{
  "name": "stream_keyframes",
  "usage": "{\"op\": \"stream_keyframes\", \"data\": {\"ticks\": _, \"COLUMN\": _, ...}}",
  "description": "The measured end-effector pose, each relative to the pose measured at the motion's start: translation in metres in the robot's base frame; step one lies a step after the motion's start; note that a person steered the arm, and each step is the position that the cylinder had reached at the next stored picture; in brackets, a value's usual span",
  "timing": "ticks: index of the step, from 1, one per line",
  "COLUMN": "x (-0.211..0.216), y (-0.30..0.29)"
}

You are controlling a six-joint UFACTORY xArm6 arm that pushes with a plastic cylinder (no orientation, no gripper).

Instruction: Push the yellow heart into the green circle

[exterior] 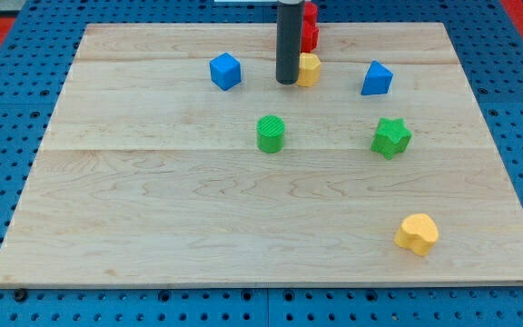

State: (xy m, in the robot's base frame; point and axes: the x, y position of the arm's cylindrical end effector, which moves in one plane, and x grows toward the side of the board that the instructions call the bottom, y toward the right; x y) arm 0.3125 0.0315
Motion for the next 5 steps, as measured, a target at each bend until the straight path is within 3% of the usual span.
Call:
{"op": "stream_keyframes", "data": {"ticks": 2, "x": 0.035, "y": 0.029}}
{"op": "stream_keyframes", "data": {"ticks": 3, "x": -0.012, "y": 0.021}}
{"op": "stream_keyframes", "data": {"ticks": 4, "x": 0.037, "y": 0.041}}
{"op": "stream_keyframes", "data": {"ticks": 5, "x": 0.155, "y": 0.08}}
